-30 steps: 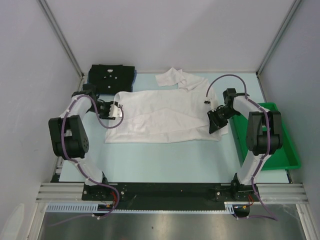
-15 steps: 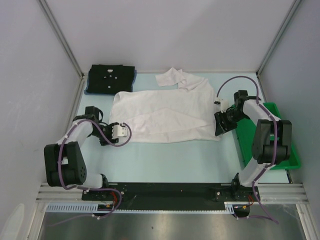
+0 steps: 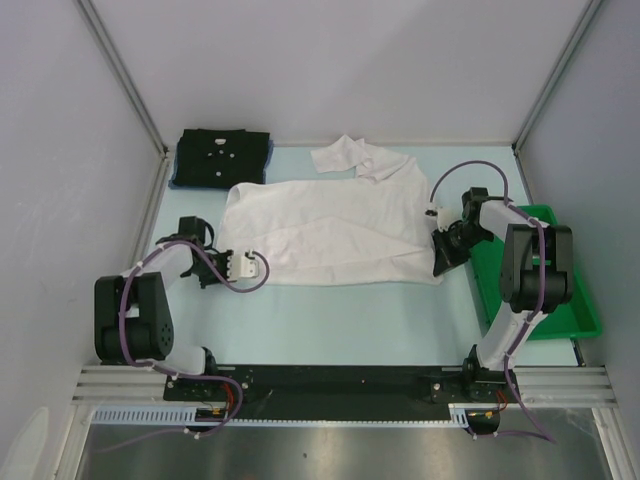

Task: Fold and stack the long sleeve shirts
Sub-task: Fold the shirt

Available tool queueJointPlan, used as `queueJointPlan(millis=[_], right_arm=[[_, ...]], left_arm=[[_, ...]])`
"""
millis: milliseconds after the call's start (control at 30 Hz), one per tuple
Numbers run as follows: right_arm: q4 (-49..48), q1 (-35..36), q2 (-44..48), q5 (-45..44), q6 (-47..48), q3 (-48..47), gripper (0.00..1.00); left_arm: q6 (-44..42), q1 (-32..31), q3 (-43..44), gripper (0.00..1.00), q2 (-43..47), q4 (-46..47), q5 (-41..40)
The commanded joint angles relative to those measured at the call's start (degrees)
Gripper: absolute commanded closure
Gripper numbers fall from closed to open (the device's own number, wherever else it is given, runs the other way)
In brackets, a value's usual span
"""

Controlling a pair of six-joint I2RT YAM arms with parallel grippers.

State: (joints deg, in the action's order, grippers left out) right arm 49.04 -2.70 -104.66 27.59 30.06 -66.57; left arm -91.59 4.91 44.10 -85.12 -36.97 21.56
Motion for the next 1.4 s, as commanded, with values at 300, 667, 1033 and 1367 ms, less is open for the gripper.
queueJointPlan(millis=[300, 667, 1033, 1367], right_arm=[[11.6, 2.08, 8.68, -6.41, 8.78, 4.94, 1.0], [14.5, 7.1, 11.41, -5.89, 10.62, 7.09, 0.5], [3.02, 1.4, 6.94, 8.35, 0.81, -18.23, 0.32], [-26.69, 0.76, -19.92, 6.77, -23.02, -43.19, 0.3]], left_arm=[[-8.6, 3.27, -4.1, 1.0, 9.88, -14.61, -4.6], [-10.27, 5.45, -5.62, 0.65, 13.93, -20.85, -2.25], [16.85, 6.52, 35.64, 0.01, -2.64, -24.3, 24.83], [74.6, 6.52, 62.75, 0.0, -24.88, 11.13, 26.5]])
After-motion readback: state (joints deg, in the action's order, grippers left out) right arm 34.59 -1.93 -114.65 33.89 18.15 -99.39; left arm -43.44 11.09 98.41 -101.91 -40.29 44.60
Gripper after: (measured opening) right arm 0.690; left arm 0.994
